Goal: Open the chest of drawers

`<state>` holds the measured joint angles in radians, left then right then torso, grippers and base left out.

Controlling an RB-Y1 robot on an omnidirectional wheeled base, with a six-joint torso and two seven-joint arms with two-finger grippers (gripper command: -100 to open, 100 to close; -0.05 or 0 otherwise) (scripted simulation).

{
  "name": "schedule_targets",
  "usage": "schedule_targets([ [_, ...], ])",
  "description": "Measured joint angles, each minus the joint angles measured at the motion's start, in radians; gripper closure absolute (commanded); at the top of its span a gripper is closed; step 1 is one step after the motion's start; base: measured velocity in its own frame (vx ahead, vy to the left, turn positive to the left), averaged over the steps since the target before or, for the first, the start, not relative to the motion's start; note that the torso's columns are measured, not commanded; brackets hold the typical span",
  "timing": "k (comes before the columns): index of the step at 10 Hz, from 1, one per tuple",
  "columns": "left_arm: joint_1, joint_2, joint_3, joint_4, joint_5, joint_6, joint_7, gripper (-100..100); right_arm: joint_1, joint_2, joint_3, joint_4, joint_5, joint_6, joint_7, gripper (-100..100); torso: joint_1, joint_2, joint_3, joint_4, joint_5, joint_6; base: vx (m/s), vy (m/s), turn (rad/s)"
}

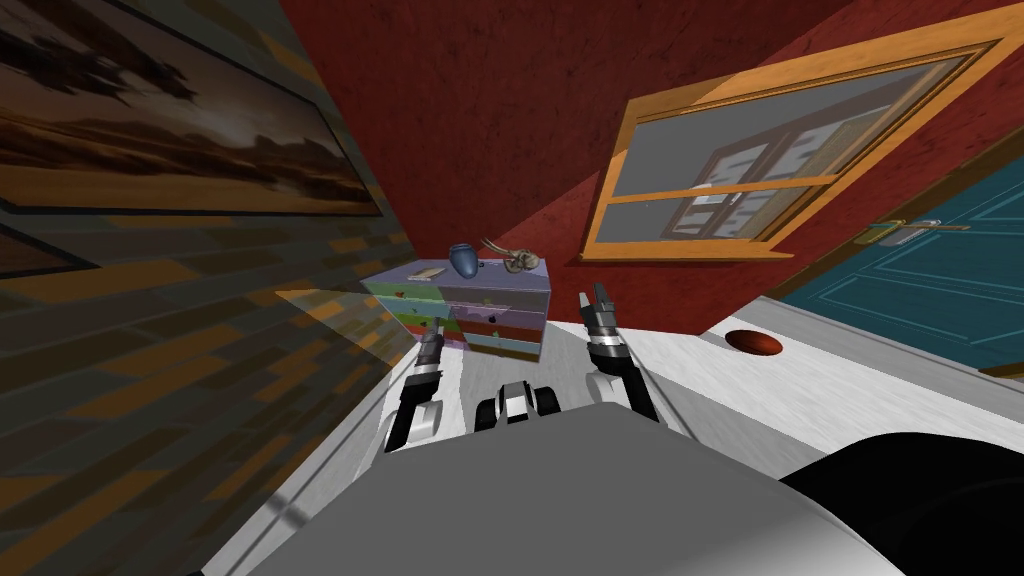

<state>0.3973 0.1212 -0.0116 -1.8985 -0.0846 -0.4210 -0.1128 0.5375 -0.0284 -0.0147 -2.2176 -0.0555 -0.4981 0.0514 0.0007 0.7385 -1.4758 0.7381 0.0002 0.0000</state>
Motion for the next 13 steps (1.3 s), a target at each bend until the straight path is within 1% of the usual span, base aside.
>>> schedule_targets([
  [7, -0.046, -0.009, -0.012, 0.126, -0.008, -0.014, -0.006, -100, 0.000, 0.000, 0.000, 0.000, 0.000, 0.000, 0.000, 0, -0.001, -0.001, 0.000, 0.000, 0.000, 0.000, 0.078, -0.047, -0.027],
  [8, -0.051, -0.013, -0.017, 0.149, -0.012, -0.019, -0.010, -100, 0.000, 0.000, 0.000, 0.000, 0.000, 0.000, 0.000, 0, -0.001, -0.002, -0.001, 0.000, 0.000, 0.000, 0.095, -0.053, -0.028],
  [11, -0.085, -0.006, -0.018, 0.231, -0.013, -0.033, -0.010, -100, 0.000, 0.000, 0.000, 0.000, 0.000, 0.000, 0.000, 0, -0.002, 0.000, 0.000, 0.000, 0.000, 0.000, 0.098, -0.064, -0.035],
  [13, -0.095, -0.008, -0.025, 0.268, -0.017, -0.035, -0.013, -100, 0.000, 0.000, 0.000, 0.000, 0.000, 0.000, 0.000, 0, 0.000, -0.001, -0.001, 0.000, 0.000, 0.000, 0.111, -0.061, -0.035],
])
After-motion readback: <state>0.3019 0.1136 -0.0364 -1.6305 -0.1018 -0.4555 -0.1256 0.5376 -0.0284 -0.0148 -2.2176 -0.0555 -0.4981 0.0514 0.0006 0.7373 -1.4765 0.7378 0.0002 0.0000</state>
